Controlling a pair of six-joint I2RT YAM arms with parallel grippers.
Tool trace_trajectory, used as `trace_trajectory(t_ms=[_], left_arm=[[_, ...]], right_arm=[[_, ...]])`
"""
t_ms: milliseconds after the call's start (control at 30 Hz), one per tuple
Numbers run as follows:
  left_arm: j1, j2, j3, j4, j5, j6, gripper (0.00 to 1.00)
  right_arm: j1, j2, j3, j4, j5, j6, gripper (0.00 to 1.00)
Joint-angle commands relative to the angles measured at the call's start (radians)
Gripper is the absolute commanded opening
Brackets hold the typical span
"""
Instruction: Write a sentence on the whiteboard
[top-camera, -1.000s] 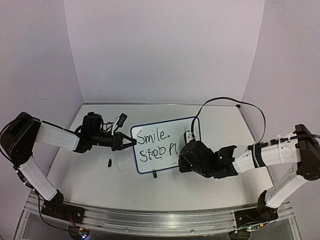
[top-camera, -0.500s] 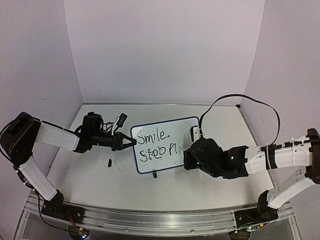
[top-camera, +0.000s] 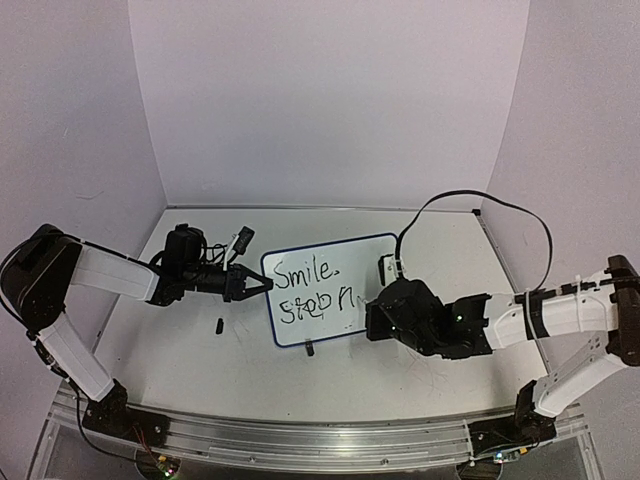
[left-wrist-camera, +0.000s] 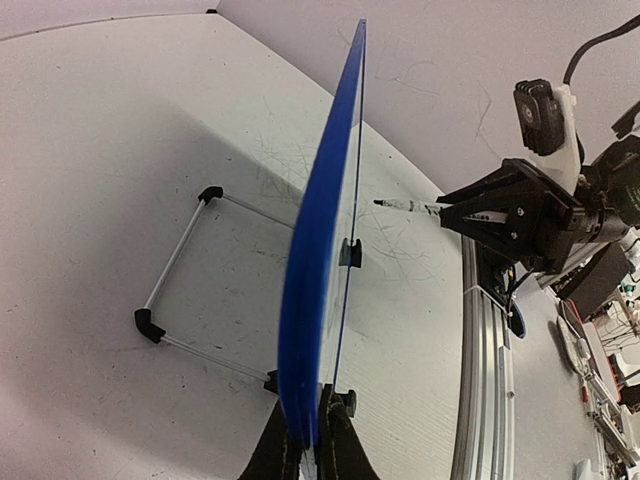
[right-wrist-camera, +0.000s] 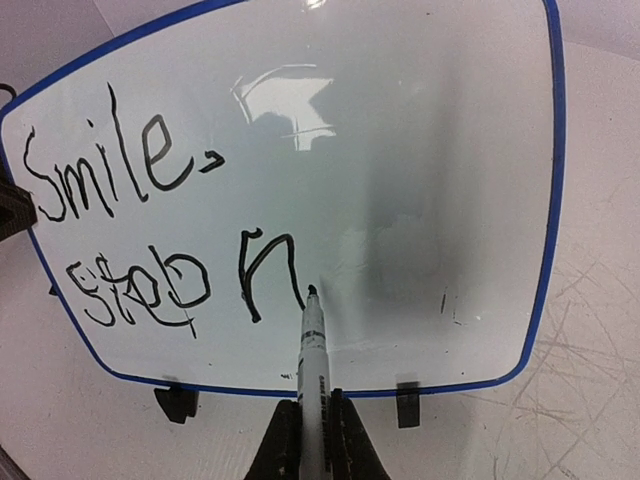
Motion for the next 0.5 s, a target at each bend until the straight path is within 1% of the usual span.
trace_trajectory(t_ms=[0,200,467], left_arm=[[0.0,0.019,0.007,-0.064,-0.109,0.059,0.0],[0.0,0.023,0.009,-0.064,-0.107,0.059,0.0],[-0.001,0.022,0.007,-0.064,-0.109,0.059,0.0]], right_arm=[[-0.003,-0.004,0.002,0.023,0.039,-0.011,0.0],[-0.016,0.018,0.009,0.026,0.036,-0.011,0.0],[-0.036,0.045,0.043,0.06,0.023,-0.058,0.0]])
